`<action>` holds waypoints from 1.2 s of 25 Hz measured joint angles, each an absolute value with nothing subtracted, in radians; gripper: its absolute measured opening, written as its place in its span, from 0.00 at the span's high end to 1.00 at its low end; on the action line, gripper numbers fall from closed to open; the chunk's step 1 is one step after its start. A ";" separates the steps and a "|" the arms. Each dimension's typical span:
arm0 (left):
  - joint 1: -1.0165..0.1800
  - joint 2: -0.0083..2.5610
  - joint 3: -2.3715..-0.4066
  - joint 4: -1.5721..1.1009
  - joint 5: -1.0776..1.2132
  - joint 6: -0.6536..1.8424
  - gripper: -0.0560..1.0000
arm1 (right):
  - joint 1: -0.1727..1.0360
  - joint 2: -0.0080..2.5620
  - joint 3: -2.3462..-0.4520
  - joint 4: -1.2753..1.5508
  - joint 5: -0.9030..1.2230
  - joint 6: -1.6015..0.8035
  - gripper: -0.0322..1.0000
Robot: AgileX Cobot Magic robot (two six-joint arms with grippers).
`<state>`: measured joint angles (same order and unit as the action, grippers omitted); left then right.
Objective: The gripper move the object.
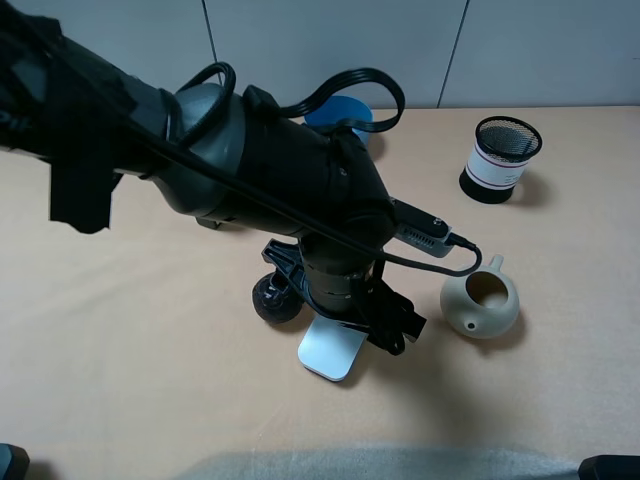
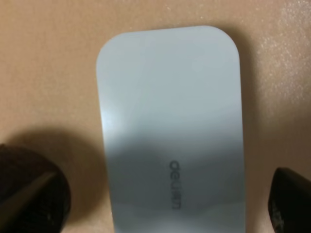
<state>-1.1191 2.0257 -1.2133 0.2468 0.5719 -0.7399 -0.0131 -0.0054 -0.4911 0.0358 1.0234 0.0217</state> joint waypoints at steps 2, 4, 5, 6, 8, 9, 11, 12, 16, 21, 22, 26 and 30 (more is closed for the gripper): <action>-1.119 2.026 -1.213 0.247 0.572 -0.740 0.13 | -0.013 -0.005 -0.491 0.036 1.023 0.022 0.30; -1.119 2.026 -1.213 0.247 0.568 -0.740 0.13 | -0.013 -0.005 -0.491 0.036 1.023 0.022 0.30; -1.119 2.026 -1.213 0.247 0.563 -0.741 0.13 | -0.013 -0.005 -0.491 0.036 1.023 0.022 0.30; -1.119 2.026 -1.213 0.247 0.558 -0.741 0.13 | -0.013 -0.005 -0.491 0.036 1.023 0.022 0.30; -1.119 2.026 -1.213 0.247 0.557 -0.741 0.13 | -0.013 -0.005 -0.491 0.036 1.023 0.022 0.30; -1.119 2.026 -1.217 0.247 0.557 -0.741 0.13 | -0.013 -0.005 -0.491 0.036 1.023 0.022 0.30; -1.119 2.026 -1.232 0.247 0.558 -0.741 0.13 | -0.013 -0.005 -0.491 0.036 1.023 0.022 0.30; -1.119 2.026 -1.241 0.247 0.563 -0.741 0.13 | -0.013 -0.005 -0.491 0.036 1.023 0.022 0.30; -1.119 2.026 -1.299 0.246 0.634 -0.736 0.13 | -0.013 -0.005 -0.491 0.036 1.023 0.022 0.30; -1.119 2.026 -1.410 0.229 0.782 -0.697 0.13 | -0.013 -0.005 -0.491 0.036 1.023 0.022 0.30; -1.119 2.026 -1.433 0.222 0.815 -0.685 0.13 | -0.013 -0.005 -0.491 0.036 1.022 0.022 0.30; -1.119 2.019 -1.509 0.185 0.916 -0.635 0.13 | -0.013 -0.005 -0.491 0.036 1.022 0.022 0.30; -1.119 1.968 -1.526 0.166 0.971 -0.617 0.13 | -0.013 -0.005 -0.491 0.036 1.022 0.022 0.30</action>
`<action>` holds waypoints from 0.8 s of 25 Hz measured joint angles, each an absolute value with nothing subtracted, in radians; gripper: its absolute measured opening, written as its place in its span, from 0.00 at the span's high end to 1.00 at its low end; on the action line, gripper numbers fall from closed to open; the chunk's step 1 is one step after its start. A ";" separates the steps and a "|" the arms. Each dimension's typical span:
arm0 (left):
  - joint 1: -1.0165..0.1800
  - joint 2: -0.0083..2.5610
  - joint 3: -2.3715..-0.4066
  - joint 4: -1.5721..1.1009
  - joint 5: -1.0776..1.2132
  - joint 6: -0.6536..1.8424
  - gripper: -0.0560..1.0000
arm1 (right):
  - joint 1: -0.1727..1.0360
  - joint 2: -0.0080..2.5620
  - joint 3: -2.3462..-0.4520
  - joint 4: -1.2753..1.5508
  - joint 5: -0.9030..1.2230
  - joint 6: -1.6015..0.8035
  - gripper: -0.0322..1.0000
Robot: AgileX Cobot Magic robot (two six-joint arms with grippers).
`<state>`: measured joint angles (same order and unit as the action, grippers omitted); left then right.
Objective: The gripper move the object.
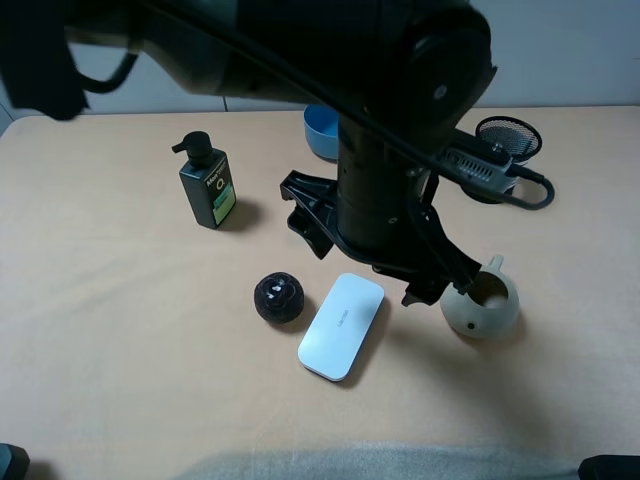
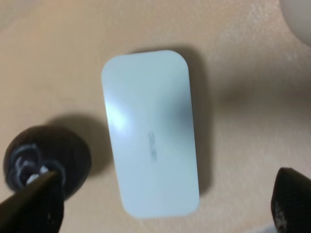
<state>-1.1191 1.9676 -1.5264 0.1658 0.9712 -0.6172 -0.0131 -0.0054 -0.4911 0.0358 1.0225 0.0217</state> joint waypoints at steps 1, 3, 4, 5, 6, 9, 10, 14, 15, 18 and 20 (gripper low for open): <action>-1.119 1.953 -1.528 0.165 0.981 -0.616 0.13 | -0.013 -0.005 -0.491 0.036 1.022 0.022 0.30; -1.119 1.916 -1.528 0.164 1.015 -0.614 0.13 | -0.013 -0.005 -0.491 0.036 1.022 0.022 0.30; -1.119 1.896 -1.528 0.164 1.034 -0.614 0.13 | -0.013 -0.005 -0.491 0.036 1.022 0.022 0.30; -1.119 1.881 -1.528 0.164 1.054 -0.614 0.13 | -0.013 -0.005 -0.491 0.036 1.022 0.022 0.30; -1.119 1.863 -1.528 0.164 1.069 -0.612 0.13 | -0.013 -0.005 -0.491 0.036 1.022 0.022 0.30; -1.118 1.809 -1.528 0.163 1.123 -0.595 0.12 | -0.013 -0.005 -0.491 0.036 1.022 0.022 0.30; -1.116 1.788 -1.528 0.163 1.137 -0.583 0.12 | -0.013 -0.005 -0.491 0.036 1.022 0.022 0.30; -1.087 1.706 -1.528 0.161 1.157 -0.531 0.11 | -0.013 -0.005 -0.491 0.036 1.022 0.022 0.30; -1.077 1.687 -1.528 0.161 1.157 -0.519 0.11 | -0.013 -0.005 -0.491 0.036 1.022 0.022 0.30; -1.040 1.613 -1.528 0.161 1.159 -0.472 0.09 | -0.013 -0.005 -0.491 0.036 1.024 0.022 0.30; -1.015 1.568 -1.528 0.161 1.159 -0.431 0.08 | -0.013 -0.005 -0.491 0.036 1.024 0.022 0.30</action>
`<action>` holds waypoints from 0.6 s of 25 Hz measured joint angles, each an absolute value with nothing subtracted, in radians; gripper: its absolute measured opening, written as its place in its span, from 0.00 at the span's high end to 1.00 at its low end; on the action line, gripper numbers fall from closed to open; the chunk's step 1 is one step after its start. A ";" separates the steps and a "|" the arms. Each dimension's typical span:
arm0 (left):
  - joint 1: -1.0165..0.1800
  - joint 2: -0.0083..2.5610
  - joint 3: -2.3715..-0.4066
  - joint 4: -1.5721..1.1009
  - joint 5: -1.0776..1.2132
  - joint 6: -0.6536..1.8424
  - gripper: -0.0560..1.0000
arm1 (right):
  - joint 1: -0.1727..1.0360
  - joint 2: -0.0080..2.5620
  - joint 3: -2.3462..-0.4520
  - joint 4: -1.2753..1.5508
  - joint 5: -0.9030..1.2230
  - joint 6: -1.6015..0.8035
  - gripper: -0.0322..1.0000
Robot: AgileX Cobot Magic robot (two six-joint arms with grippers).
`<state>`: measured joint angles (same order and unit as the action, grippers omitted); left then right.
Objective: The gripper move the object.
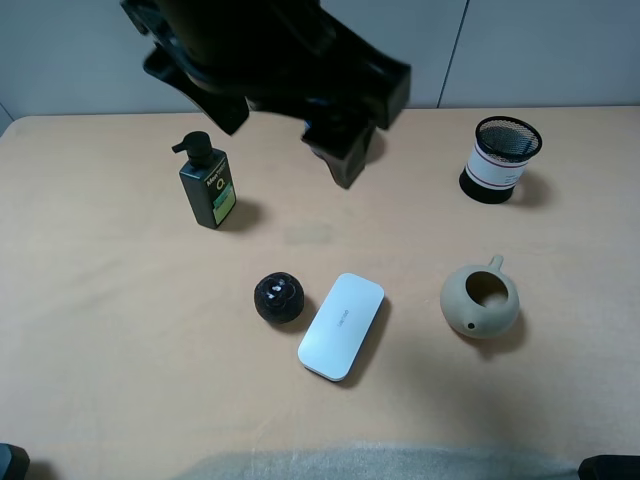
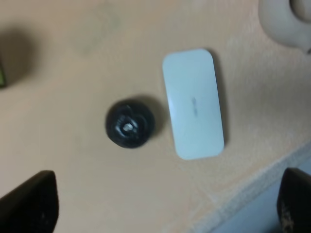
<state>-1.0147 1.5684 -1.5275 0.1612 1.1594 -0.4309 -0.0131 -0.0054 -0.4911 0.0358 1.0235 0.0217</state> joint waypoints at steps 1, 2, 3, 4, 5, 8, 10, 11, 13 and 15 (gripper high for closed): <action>-1.000 1.536 -1.526 0.161 1.159 -0.404 0.07 | -0.013 -0.005 -0.491 0.036 1.024 0.022 0.30; -0.986 1.508 -1.521 0.161 1.160 -0.383 0.06 | -0.013 -0.005 -0.491 0.036 1.024 0.022 0.30; -0.974 1.484 -1.515 0.161 1.161 -0.360 0.06 | -0.013 -0.005 -0.491 0.036 1.024 0.022 0.30; -0.963 1.460 -1.510 0.161 1.161 -0.339 0.06 | -0.013 -0.005 -0.491 0.036 1.024 0.022 0.30; -0.948 1.429 -1.503 0.162 1.161 -0.312 0.06 | -0.013 -0.005 -0.491 0.036 1.024 0.022 0.30; -0.916 1.349 -1.475 0.165 1.162 -0.255 0.05 | -0.013 -0.005 -0.491 0.036 1.024 0.022 0.30; -0.898 1.296 -1.443 0.165 1.162 -0.237 0.05 | -0.013 -0.005 -0.491 0.036 1.024 0.022 0.30; -0.891 1.265 -1.415 0.165 1.162 -0.228 0.05 | -0.013 -0.005 -0.491 0.036 1.024 0.022 0.30; -0.885 1.201 -1.369 0.166 1.162 -0.211 0.05 | -0.013 -0.005 -0.491 0.036 1.024 0.022 0.30; -0.885 1.142 -1.314 0.167 1.162 -0.205 0.05 | -0.013 -0.005 -0.491 0.036 1.024 0.022 0.30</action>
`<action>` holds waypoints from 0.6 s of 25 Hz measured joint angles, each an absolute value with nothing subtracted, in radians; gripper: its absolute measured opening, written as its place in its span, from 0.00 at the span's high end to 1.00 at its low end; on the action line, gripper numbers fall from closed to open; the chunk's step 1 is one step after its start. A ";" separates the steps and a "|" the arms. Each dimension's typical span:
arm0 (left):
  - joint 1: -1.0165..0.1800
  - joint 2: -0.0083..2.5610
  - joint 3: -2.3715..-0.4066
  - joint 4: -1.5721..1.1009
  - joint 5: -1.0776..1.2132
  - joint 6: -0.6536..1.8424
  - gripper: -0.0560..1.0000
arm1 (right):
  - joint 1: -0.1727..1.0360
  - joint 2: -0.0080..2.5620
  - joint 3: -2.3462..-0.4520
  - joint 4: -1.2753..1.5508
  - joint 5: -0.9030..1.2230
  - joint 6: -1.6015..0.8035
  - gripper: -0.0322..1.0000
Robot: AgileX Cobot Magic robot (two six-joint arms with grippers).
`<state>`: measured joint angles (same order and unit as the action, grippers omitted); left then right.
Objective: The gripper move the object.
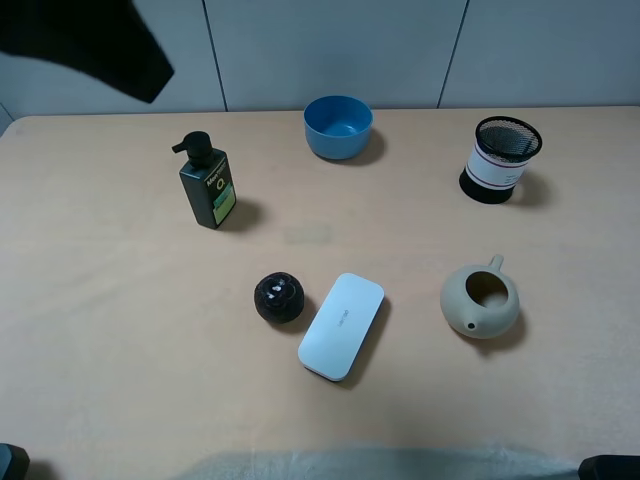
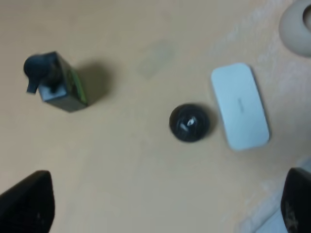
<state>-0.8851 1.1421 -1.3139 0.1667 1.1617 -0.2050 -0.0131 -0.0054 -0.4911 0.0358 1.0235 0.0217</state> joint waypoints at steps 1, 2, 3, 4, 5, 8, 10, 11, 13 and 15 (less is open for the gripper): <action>-0.885 1.109 -1.287 0.167 1.162 -0.205 0.05 | -0.013 -0.005 -0.491 0.036 1.024 0.022 0.30; -0.885 1.082 -1.262 0.167 1.162 -0.203 0.05 | -0.013 -0.005 -0.491 0.036 1.024 0.022 0.30; -0.885 1.049 -1.237 0.167 1.162 -0.202 0.05 | -0.013 -0.005 -0.491 0.036 1.024 0.022 0.30; -0.885 1.017 -1.217 0.168 1.162 -0.202 0.05 | -0.013 -0.005 -0.491 0.036 1.024 0.022 0.30; -0.885 0.985 -1.192 0.168 1.162 -0.202 0.05 | -0.013 -0.005 -0.491 0.036 1.024 0.022 0.30; -0.875 0.894 -1.122 0.167 1.163 -0.201 0.05 | -0.013 -0.005 -0.491 0.036 1.023 0.022 0.30; -0.836 0.822 -1.068 0.154 1.163 -0.201 0.05 | -0.013 -0.005 -0.491 0.036 1.023 0.022 0.30; -0.807 0.786 -1.047 0.146 1.163 -0.201 0.05 | -0.013 -0.005 -0.491 0.036 1.023 0.022 0.30; -0.744 0.724 -1.000 0.133 1.163 -0.196 0.05 | -0.013 -0.005 -0.491 0.036 1.023 0.022 0.30; -0.667 0.660 -0.947 0.124 1.163 -0.169 0.05 | -0.013 -0.005 -0.491 0.036 1.023 0.022 0.30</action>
<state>-0.6671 0.6605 -0.9466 0.1240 1.1628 -0.1692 -0.0131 -0.0054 -0.4911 0.0358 1.0225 0.0217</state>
